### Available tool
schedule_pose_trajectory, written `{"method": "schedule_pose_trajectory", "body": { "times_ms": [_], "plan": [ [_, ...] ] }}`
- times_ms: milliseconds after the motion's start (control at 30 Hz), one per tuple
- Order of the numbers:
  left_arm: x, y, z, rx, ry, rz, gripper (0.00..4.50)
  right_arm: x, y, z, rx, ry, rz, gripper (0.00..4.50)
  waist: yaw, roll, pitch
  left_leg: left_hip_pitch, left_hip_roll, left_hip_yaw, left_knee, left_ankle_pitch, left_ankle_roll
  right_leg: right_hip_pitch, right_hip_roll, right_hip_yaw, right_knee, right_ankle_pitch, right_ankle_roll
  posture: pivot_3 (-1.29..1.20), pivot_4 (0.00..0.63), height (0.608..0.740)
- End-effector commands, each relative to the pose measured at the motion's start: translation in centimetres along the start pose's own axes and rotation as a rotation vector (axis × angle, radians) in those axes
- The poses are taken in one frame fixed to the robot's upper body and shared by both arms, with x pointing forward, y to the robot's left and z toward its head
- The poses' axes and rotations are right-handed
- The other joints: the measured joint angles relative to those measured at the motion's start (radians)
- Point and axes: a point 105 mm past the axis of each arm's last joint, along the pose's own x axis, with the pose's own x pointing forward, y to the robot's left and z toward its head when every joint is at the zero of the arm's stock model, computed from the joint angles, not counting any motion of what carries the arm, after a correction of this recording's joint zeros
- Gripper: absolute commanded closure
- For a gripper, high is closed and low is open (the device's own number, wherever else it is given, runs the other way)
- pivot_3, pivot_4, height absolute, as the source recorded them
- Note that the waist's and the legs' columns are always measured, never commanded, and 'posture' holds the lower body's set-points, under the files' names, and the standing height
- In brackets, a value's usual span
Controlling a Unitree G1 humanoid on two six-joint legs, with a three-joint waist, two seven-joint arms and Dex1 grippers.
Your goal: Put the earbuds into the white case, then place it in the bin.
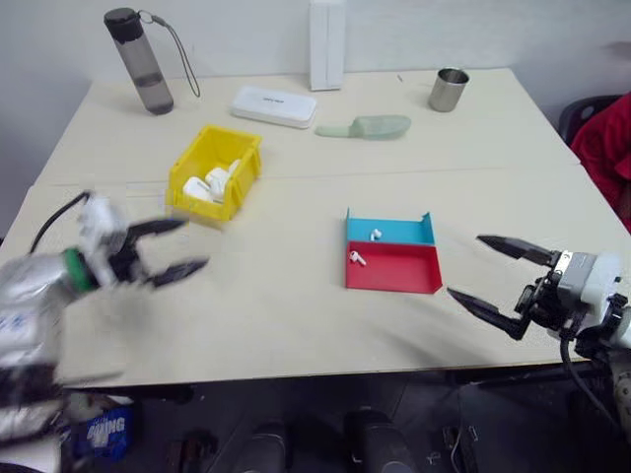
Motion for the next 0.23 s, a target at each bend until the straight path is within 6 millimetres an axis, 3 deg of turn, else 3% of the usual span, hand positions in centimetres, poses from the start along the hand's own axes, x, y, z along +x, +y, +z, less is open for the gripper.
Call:
{"method": "schedule_pose_trajectory", "body": {
  "times_ms": [33, 100, 233],
  "plan": [
    [-3.2, -2.1, 0.1, 0.135, 0.087, 0.046, 0.03, -1.7, 0.0, -0.2, -0.076, 0.038, 0.117, 0.00, 0.020, 0.000, 0.000, 0.001, 0.000, 0.000, 0.000, 0.000, 0.001, 0.002, 0.000, 0.000, -0.001, 0.000, 0.000, 0.00, 0.150, 0.740],
    [-5.2, -3.3, -1.3, 0.166, 0.188, 0.079, 0.03, -3.0, -0.1, -0.9, -0.092, 0.088, 0.172, 0.00, 0.031, 0.000, 0.000, 0.003, 0.000, 0.001, -0.001, 0.000, 0.001, 0.004, 0.000, 0.001, -0.004, 0.000, 0.000, 0.00, 0.150, 0.740],
    [-6.4, -4.3, -2.0, 0.143, 0.205, 0.138, 0.03, -5.8, -0.6, -2.7, -0.119, 0.189, 0.207, 0.00, 0.054, 0.000, 0.000, 0.007, 0.000, -0.001, -0.005, -0.001, 0.002, 0.013, 0.000, -0.001, -0.014, 0.000, -0.001, 0.00, 0.150, 0.740]
  ]
}}
